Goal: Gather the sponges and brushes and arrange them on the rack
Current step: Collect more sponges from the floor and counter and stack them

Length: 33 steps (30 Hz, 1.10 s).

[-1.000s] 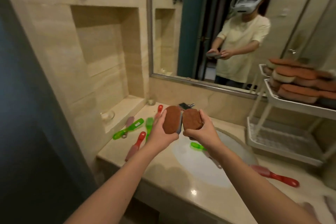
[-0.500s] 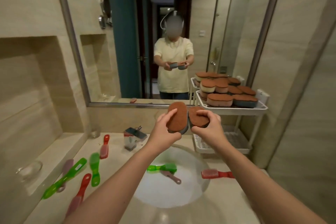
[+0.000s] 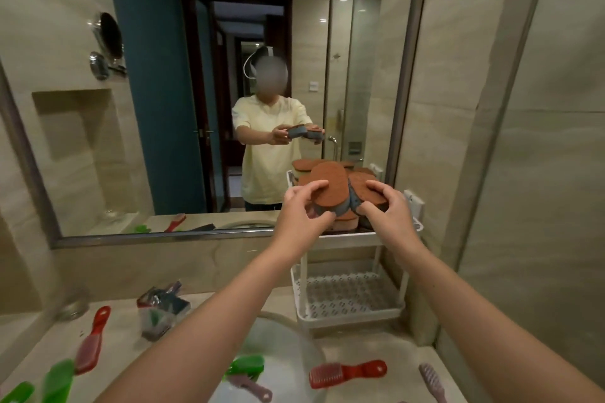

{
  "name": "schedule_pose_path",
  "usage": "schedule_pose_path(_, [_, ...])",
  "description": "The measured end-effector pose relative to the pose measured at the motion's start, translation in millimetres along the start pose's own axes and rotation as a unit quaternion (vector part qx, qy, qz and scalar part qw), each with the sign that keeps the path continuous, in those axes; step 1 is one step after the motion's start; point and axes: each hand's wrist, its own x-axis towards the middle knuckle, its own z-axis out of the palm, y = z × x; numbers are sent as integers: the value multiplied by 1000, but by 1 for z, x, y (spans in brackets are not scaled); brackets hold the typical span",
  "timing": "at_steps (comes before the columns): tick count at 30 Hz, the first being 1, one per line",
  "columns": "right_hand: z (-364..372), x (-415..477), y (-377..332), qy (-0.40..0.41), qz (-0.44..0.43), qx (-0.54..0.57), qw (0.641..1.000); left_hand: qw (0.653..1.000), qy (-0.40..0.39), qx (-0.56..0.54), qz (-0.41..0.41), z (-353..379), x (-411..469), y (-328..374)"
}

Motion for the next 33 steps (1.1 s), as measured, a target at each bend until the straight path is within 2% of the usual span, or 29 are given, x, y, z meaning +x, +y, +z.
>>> schedule_pose_path(4, [-26, 45, 19, 15, 8, 18, 1000, 1000, 9, 16, 15, 32, 42, 0])
schedule_pose_path(8, [-44, 85, 41, 13, 3, -18, 1000, 998, 19, 52, 20, 59, 79, -6])
schedule_pose_path(12, [-52, 122, 62, 11, -3, -58, 998, 988, 9, 151, 12, 84, 108, -13])
schedule_pose_path(19, [-50, 161, 97, 22, 3, -100, 995, 953, 29, 301, 1, 120, 144, -30])
schedule_pose_path(24, [-46, 177, 118, 10, 10, -164, 986, 917, 12, 398, 8, 134, 159, -44])
schedule_pose_path(33, [-36, 194, 139, -29, 9, -219, 975, 861, -22, 507, 49, 144, 169, -53])
